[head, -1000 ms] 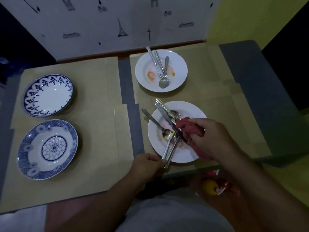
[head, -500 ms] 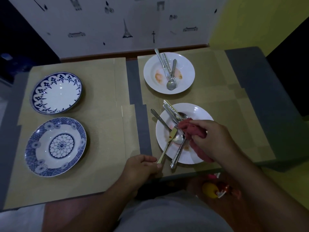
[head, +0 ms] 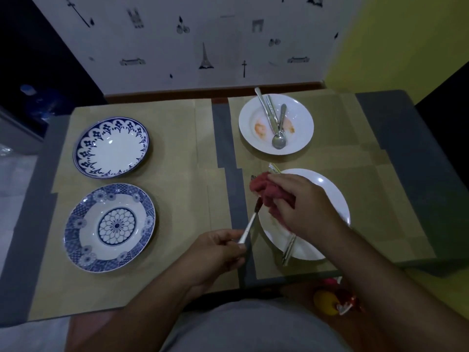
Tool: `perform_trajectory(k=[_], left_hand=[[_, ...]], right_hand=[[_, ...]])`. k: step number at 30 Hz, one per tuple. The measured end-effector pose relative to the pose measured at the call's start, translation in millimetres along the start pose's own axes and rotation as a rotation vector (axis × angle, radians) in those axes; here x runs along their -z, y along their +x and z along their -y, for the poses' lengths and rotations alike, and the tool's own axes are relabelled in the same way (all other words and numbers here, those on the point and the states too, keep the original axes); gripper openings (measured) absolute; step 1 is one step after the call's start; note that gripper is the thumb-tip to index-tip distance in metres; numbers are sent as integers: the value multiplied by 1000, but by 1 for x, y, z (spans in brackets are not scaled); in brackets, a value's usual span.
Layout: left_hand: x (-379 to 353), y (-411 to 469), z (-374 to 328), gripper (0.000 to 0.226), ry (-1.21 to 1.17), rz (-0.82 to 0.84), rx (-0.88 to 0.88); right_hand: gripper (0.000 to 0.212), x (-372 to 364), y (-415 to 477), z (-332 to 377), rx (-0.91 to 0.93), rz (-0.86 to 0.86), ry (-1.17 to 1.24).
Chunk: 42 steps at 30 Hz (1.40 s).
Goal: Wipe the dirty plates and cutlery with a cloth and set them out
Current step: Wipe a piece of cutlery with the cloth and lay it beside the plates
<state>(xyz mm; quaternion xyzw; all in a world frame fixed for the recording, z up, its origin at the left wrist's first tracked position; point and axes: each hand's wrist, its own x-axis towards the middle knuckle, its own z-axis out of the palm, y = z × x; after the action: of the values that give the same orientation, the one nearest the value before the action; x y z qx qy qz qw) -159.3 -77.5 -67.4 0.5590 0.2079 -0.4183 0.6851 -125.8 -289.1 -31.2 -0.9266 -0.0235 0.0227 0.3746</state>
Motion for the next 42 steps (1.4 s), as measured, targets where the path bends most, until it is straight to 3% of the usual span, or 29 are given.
perform_trajectory(k=[4, 9, 15, 21, 28, 34, 39, 42], left_hand=[[8, -3, -12, 21, 5, 40, -6], [18, -5, -24, 37, 103, 55, -11], [23, -5, -29, 32, 64, 42, -21], [26, -1, -27, 30, 55, -5, -10], [26, 1, -26, 26, 78, -21, -40], [26, -2, -28, 27, 80, -46, -77], [26, -4, -29, 26, 59, -75, -73], [29, -5, -27, 26, 63, -67, -84]], right_hand=[[51, -11, 11, 5, 99, 77, -94], [48, -26, 21, 11, 286, 144, -105], [36, -35, 26, 13, 292, 226, -89], [46, -35, 28, 4, 430, 280, -226], [25, -36, 39, 9, 565, 224, -233], [24, -22, 70, 16, 507, 93, -196], [23, -30, 51, 21, 627, 234, -209], [20, -24, 72, 18, 545, 204, -160]])
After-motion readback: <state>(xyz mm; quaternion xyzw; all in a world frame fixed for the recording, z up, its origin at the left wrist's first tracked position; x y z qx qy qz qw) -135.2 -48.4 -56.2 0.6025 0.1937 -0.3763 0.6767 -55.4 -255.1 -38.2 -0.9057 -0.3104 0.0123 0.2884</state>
